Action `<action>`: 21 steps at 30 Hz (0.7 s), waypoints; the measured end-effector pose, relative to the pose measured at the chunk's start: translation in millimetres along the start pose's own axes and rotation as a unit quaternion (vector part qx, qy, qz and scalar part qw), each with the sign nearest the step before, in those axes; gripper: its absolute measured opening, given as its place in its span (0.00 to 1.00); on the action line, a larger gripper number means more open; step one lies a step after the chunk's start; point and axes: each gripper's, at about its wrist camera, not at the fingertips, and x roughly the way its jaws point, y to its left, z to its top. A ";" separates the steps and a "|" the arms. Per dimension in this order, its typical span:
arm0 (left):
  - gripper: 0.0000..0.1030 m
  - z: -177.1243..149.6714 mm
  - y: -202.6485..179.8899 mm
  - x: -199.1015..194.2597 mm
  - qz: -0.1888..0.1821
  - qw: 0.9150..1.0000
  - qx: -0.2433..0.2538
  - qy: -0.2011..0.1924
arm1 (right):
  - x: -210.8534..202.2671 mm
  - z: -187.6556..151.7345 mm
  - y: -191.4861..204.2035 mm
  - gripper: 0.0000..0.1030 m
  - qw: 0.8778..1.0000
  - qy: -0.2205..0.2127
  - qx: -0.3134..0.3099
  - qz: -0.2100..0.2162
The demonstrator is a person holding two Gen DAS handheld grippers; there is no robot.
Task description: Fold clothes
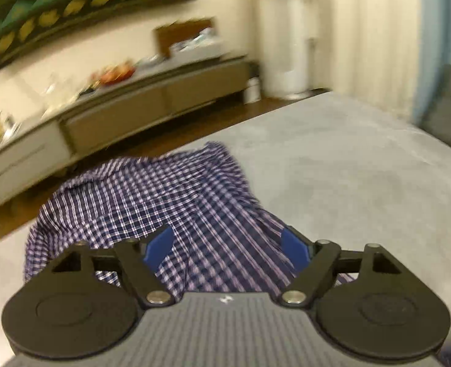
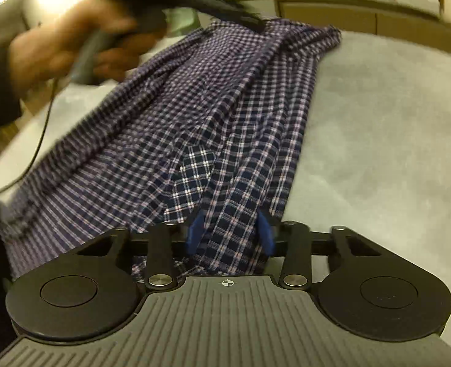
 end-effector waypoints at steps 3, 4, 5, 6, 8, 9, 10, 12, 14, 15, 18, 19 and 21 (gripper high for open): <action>0.38 4.8 -5.9 28.9 0.038 0.999 0.002 0.029 | -0.5 4.5 2.8 0.01 1.000 -0.007 -0.016 -0.008; 0.26 4.1 -4.5 37.3 0.046 0.998 -0.002 0.041 | -1.7 5.4 4.1 0.01 1.000 -0.010 -0.022 -0.011; 0.11 3.4 -3.1 45.7 0.055 0.997 -0.005 0.052 | -2.7 6.0 4.6 0.00 0.999 -0.012 -0.027 -0.012; 0.08 2.7 -1.8 54.1 0.063 0.996 -0.009 0.064 | -3.1 5.7 3.3 0.00 0.999 -0.010 -0.029 -0.011; 0.08 7.3 5.1 61.5 0.071 0.995 -0.032 0.067 | -4.5 3.9 1.1 0.00 0.999 -0.006 -0.032 -0.008; 0.08 10.5 7.7 63.6 0.069 0.995 -0.039 0.068 | -7.1 1.1 0.8 0.00 1.000 -0.004 -0.031 -0.004; 0.09 13.8 10.1 65.5 0.066 0.994 -0.045 0.070 | -8.9 0.0 0.5 0.00 1.000 -0.001 -0.030 -0.001; 0.25 24.2 10.4 57.7 0.045 0.996 -0.045 0.059 | -10.5 -1.1 -3.2 0.02 1.000 0.003 -0.020 0.004; 0.58 37.9 5.4 50.0 0.037 0.998 -0.026 0.035 | -13.1 0.6 -8.3 0.16 1.000 0.001 0.006 0.016; 0.70 44.1 -1.7 43.3 0.042 0.999 -0.010 0.017 | -15.7 2.4 -12.6 0.21 0.999 -0.007 0.026 0.021; 0.70 61.0 -26.1 51.9 0.061 0.996 0.058 0.013 | -25.5 6.7 -32.8 0.36 0.995 -0.039 0.090 0.022; 0.70 65.4 -37.1 59.6 0.069 0.994 0.086 0.019 | -25.3 6.8 -40.1 0.36 0.993 -0.042 0.109 0.014; 0.60 66.1 -61.1 83.2 0.105 0.983 0.146 0.042 | -18.8 5.0 -48.2 0.36 0.992 -0.032 0.124 0.002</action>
